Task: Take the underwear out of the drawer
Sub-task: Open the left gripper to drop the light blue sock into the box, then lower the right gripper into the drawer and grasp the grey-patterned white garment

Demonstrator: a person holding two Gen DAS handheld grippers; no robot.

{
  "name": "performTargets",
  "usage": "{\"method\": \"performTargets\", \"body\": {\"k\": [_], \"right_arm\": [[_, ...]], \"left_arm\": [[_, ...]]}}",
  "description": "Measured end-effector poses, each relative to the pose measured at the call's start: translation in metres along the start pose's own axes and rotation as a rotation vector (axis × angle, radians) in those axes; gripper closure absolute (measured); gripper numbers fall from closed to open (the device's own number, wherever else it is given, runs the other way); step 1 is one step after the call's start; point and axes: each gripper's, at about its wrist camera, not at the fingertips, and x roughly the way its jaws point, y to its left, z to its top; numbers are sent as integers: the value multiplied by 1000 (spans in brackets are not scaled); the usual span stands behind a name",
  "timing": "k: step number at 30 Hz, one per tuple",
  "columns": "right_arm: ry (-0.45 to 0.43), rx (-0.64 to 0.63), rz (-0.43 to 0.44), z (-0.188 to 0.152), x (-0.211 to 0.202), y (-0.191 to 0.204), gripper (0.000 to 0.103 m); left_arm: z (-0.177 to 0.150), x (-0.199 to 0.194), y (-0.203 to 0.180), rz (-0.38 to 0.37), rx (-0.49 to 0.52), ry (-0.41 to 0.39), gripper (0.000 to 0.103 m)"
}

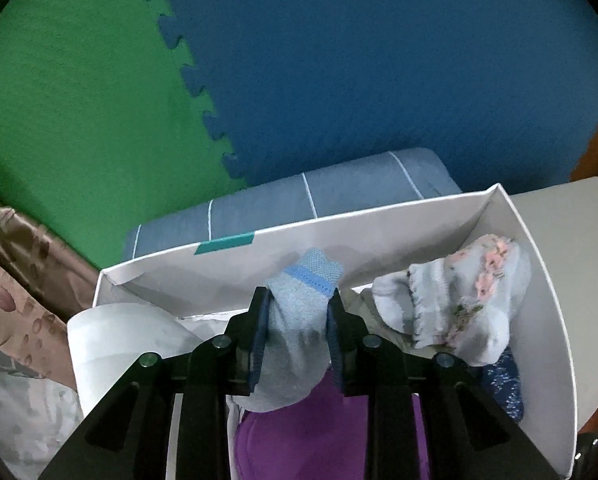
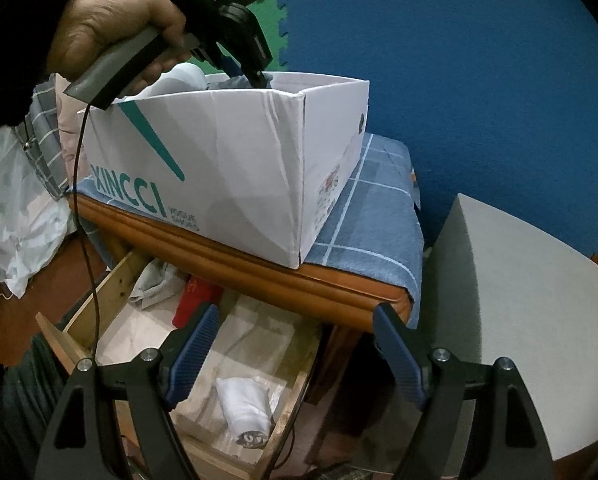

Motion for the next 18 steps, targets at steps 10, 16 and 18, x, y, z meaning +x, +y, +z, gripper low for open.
{"method": "performTargets", "body": {"k": [10, 16, 18], "right_arm": [[19, -18, -4, -2, 1, 2, 22], [45, -82, 29, -7, 2, 15, 22], [64, -127, 57, -7, 6, 29, 22]], "left_arm": [[-7, -12, 0, 19, 23, -12, 37], [-68, -121, 40, -221, -5, -194, 18], [-114, -172, 61, -270, 24, -314, 4]]}}
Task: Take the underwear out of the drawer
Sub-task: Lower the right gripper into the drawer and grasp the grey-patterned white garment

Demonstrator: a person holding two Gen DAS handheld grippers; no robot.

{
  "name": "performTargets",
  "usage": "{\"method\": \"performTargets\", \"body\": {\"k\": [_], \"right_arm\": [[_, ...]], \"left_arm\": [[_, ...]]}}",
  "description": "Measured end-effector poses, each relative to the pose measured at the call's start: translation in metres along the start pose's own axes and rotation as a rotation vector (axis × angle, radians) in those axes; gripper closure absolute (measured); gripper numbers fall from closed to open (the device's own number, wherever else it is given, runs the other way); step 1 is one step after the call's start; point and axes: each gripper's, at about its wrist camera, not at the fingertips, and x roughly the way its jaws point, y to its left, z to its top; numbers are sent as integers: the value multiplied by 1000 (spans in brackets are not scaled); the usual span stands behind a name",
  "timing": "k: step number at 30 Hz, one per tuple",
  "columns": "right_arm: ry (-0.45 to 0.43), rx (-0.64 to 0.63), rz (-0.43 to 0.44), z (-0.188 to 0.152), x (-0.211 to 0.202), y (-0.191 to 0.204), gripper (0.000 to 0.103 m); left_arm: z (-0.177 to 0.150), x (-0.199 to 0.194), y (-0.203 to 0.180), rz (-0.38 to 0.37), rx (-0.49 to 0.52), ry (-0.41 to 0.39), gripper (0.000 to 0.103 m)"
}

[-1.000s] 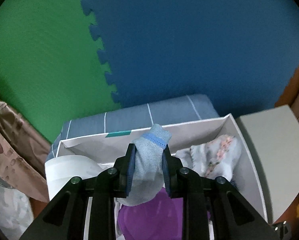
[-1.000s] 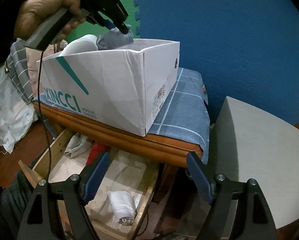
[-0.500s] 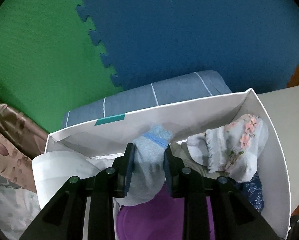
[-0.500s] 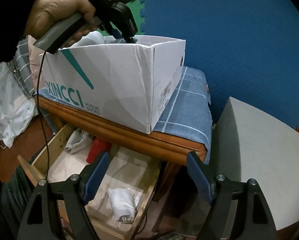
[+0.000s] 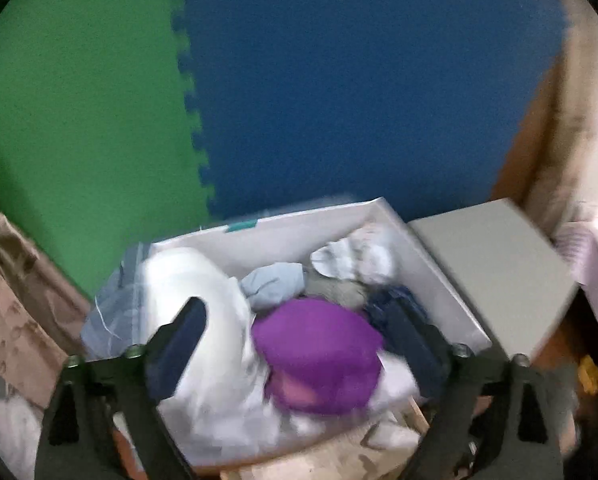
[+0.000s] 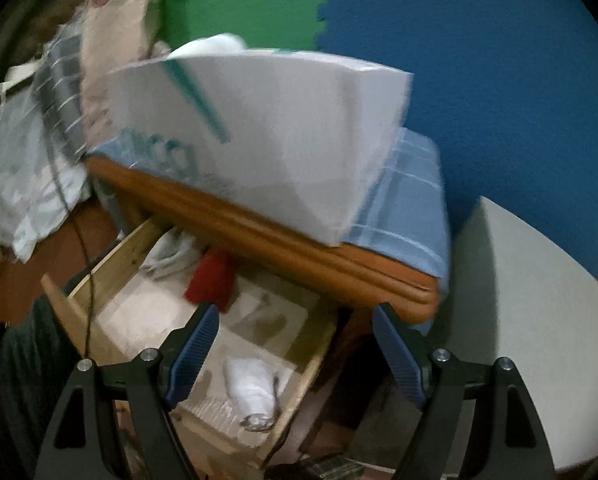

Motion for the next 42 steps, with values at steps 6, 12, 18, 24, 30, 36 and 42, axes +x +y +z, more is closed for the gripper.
{"method": "performTargets", "body": {"k": [6, 12, 18, 24, 30, 36, 42], "right_arm": [[91, -92, 158, 7, 33, 62, 22], [103, -369, 195, 27, 84, 162, 22], [113, -694, 131, 29, 148, 232, 22], [96, -924, 48, 10, 200, 253, 22], [50, -940, 81, 7, 222, 258, 23], [62, -906, 83, 12, 251, 250, 24], [138, -800, 69, 17, 247, 232, 79]], "left_arm": [[-119, -134, 27, 26, 89, -154, 0], [-228, -151, 62, 99, -161, -96, 0], [-284, -144, 60, 64, -295, -41, 1], [-297, -127, 55, 4, -307, 5, 1], [-301, -106, 60, -46, -350, 44, 1], [-299, -86, 55, -71, -360, 91, 2], [-298, -73, 51, -91, -390, 122, 2]]}}
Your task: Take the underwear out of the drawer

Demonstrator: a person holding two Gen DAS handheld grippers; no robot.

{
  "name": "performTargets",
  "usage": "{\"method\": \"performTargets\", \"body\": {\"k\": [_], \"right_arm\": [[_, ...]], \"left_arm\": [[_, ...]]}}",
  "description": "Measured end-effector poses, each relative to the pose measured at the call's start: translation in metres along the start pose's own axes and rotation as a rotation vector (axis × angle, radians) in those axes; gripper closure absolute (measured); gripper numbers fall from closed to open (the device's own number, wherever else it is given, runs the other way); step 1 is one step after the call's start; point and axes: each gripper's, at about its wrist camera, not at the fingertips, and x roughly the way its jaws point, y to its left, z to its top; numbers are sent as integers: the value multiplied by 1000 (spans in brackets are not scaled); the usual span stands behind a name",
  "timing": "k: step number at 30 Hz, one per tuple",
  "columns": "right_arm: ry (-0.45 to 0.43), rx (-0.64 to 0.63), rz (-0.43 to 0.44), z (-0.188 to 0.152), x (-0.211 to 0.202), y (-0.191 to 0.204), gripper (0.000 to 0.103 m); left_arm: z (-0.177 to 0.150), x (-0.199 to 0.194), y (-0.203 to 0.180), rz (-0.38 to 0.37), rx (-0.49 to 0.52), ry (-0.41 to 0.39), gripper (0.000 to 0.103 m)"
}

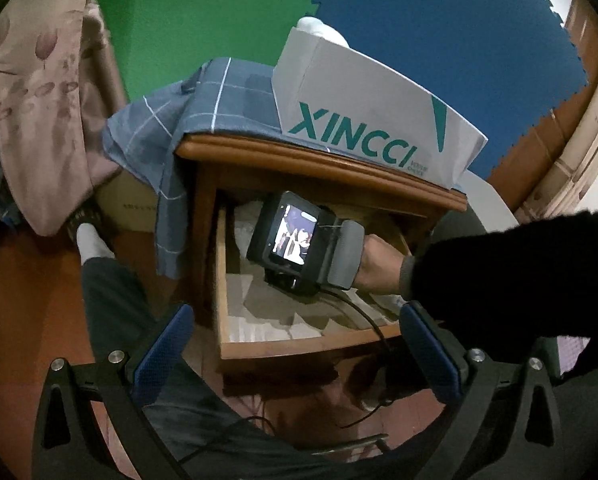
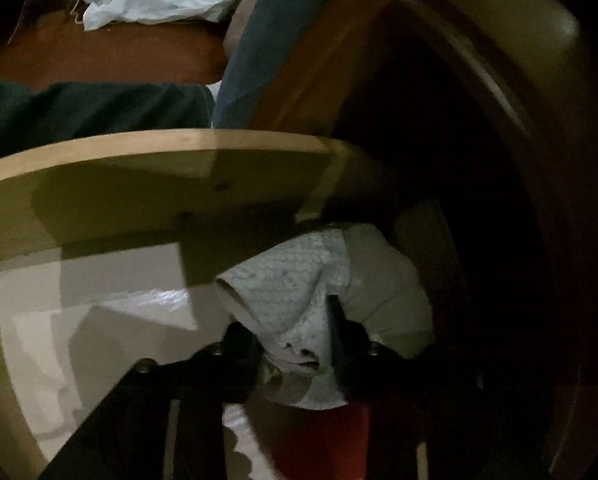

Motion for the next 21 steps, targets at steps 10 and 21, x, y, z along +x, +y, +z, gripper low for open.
{"method": "performTargets", "body": {"k": [10, 21], "right_arm": [[-70, -2, 24, -37, -119, 0, 84], [-92, 284, 0, -59, -203, -14, 85]], "left_arm": [[0, -6, -35, -27, 66, -25, 2], [0, -12, -74, 158, 147, -59, 2]]}}
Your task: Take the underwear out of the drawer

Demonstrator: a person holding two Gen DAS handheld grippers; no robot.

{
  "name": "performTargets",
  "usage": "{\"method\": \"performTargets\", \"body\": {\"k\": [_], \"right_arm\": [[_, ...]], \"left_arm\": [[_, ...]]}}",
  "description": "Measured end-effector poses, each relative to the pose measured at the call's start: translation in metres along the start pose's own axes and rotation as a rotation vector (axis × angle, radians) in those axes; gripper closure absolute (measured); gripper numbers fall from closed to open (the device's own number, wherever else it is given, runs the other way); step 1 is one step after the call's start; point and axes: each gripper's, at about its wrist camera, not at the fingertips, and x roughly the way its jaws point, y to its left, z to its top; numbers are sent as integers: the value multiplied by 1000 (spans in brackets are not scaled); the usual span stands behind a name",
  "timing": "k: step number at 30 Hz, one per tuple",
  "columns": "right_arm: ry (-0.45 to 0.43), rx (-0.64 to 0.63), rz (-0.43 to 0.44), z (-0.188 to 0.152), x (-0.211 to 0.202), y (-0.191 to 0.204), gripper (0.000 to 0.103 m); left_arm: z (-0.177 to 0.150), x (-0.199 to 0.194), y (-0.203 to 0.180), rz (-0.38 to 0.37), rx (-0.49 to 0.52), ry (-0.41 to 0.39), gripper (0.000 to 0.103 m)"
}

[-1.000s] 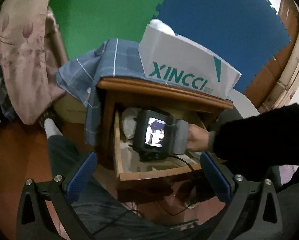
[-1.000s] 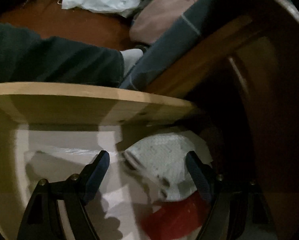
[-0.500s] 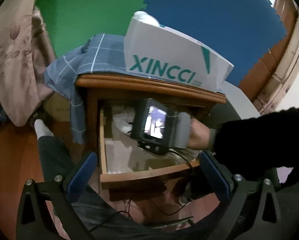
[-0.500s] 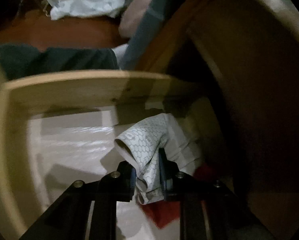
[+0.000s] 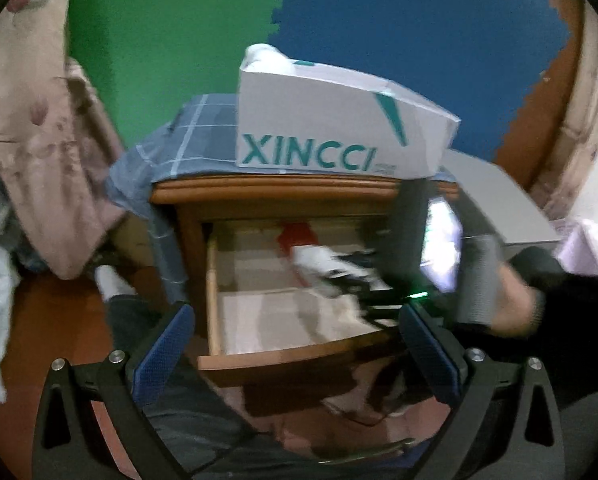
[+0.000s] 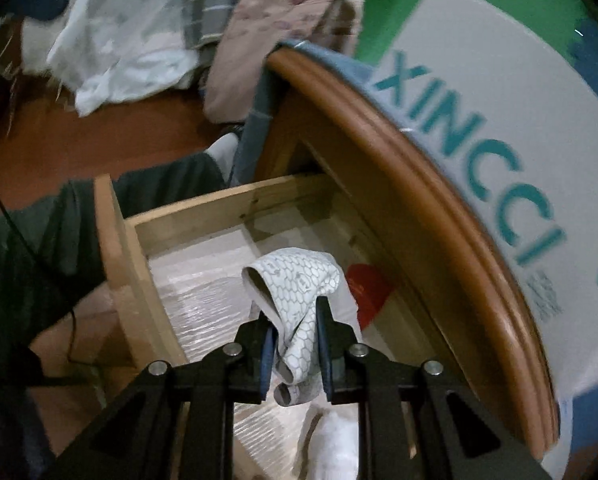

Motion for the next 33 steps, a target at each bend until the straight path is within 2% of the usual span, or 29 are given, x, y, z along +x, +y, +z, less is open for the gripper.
{"method": "performTargets", "body": {"k": [4, 7, 13, 20, 33], "right_arm": [[-19, 105, -43, 3, -22, -10, 85], [-39, 210, -70, 2, -52, -27, 85], [-78, 341, -132, -1, -91, -51, 85], [-98, 390, -199, 2, -120, -64, 85], [-184, 401, -250, 21, -180, -80, 85]], "left_arm": [[1, 3, -5, 108, 6, 26, 2], [1, 6, -4, 160, -7, 45, 2], [-1, 13, -5, 205, -27, 88, 2], [-1, 8, -19, 200, 10, 87, 2], [0, -1, -17, 166, -32, 65, 2]]}}
